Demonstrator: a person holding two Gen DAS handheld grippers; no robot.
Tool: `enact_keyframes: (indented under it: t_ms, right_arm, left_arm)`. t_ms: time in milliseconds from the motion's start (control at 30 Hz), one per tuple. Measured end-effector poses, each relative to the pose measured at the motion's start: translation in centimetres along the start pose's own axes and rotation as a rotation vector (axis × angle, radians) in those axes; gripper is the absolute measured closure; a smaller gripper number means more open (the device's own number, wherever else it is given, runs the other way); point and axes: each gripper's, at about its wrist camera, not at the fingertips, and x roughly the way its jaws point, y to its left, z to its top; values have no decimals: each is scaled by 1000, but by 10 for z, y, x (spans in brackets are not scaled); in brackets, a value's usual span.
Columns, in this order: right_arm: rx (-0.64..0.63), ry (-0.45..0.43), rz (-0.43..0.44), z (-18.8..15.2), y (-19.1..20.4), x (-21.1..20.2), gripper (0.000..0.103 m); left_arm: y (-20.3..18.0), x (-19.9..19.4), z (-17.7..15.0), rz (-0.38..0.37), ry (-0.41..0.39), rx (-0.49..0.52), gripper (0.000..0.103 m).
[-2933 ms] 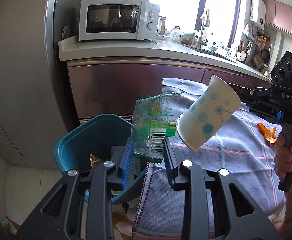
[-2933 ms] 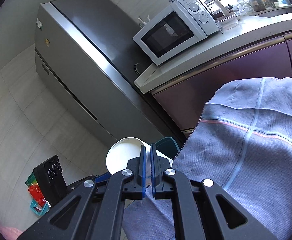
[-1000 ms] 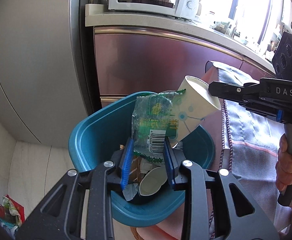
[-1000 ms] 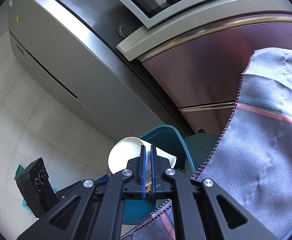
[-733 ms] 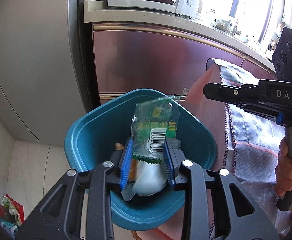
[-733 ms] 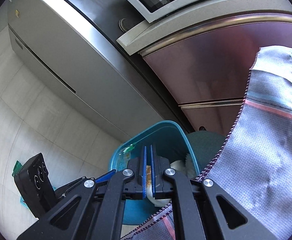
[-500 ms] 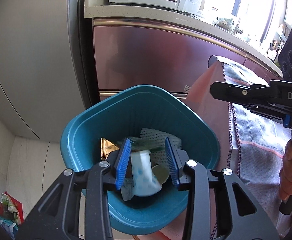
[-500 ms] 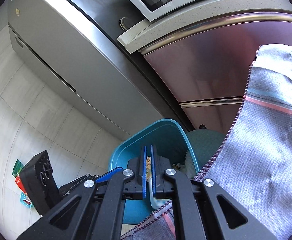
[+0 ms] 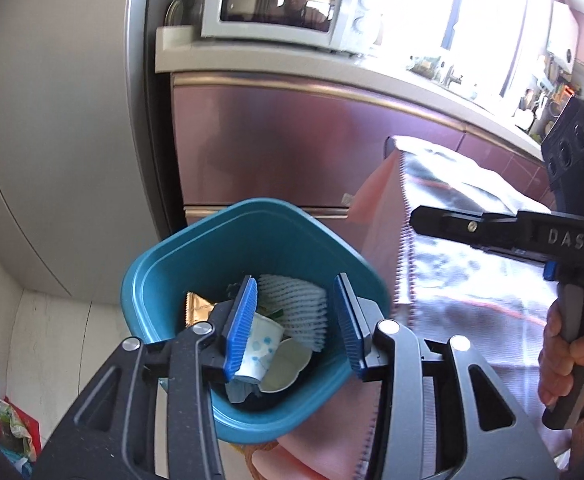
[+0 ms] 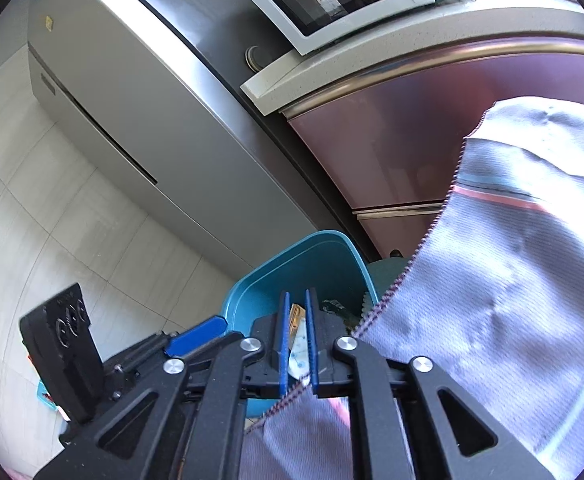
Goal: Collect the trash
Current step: 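Move both grippers back over the cloth toward the orange peels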
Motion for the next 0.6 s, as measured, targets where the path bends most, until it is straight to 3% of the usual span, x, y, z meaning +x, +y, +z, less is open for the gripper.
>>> enact_keyframes:
  t_ms: [233, 333, 600]
  right_arm:
    - [-35, -47, -32, -16, 3, -36, 78]
    - [-56, -77, -72, -24, 3, -55, 70]
    - [-39, -173, -209, -57, -19, -126, 60]
  left_arm:
    - [-24, -29, 0, -49, -66, 42, 53]
    - [-39, -38, 0, -86, -85, 61, 46]
    - [-95, -45, -6, -205, -89, 141, 44]
